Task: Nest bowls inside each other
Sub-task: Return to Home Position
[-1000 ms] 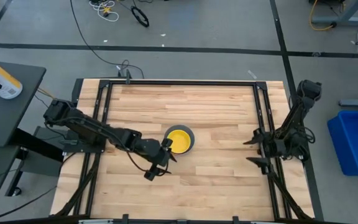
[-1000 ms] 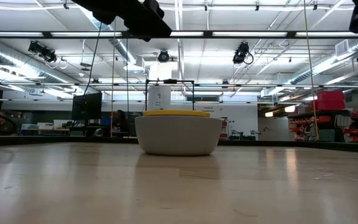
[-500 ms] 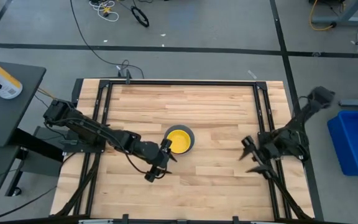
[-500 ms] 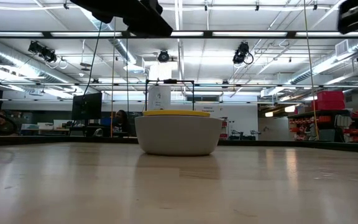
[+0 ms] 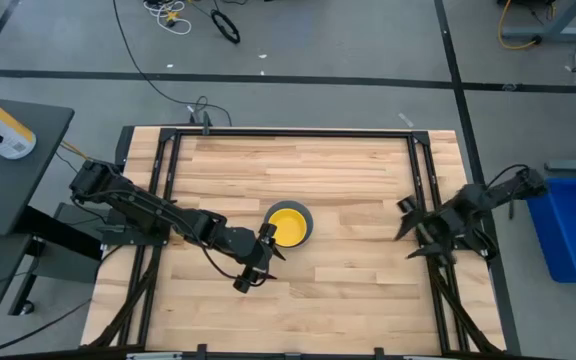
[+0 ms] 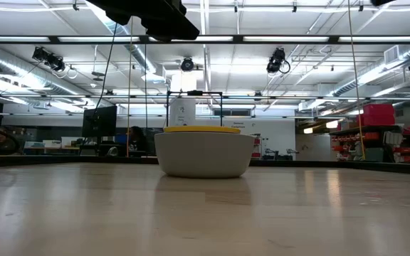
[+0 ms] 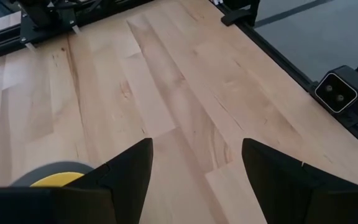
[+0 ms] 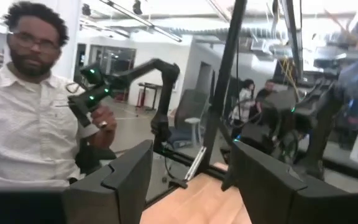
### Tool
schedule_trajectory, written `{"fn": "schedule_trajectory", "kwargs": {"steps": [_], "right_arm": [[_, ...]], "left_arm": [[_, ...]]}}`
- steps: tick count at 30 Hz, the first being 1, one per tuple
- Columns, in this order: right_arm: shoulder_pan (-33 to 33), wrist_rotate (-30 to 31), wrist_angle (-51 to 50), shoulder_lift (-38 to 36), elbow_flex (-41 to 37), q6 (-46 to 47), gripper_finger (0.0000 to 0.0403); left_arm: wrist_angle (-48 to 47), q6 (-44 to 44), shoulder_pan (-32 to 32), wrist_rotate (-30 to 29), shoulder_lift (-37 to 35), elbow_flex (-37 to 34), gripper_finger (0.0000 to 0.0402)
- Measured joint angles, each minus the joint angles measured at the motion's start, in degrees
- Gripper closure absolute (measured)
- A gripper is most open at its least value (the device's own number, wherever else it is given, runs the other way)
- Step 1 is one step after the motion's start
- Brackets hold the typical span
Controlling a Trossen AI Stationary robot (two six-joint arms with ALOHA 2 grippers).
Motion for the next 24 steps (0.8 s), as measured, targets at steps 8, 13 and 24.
{"fn": "schedule_trajectory", "kwargs": {"steps": [8,13,24], "right_arm": [[0.3,8.4,-15.3,-13.7,-0.1,-2.1,0.0164],[0.2,14.0,-10.2,-13.9,-4.4,-2.4,0.0154],[-1.1,28.8,-5.4,-13.9,-15.9,5.4,0.0135]], "left_arm": [[-0.2,-0.4,-0.3,0.0,0.1,0.0,0.0148],[-0.6,-1.5,-1.0,-0.2,0.1,0.0,0.0145],[-1.0,-2.1,-1.3,0.0,0.1,0.0,0.0145]]}}
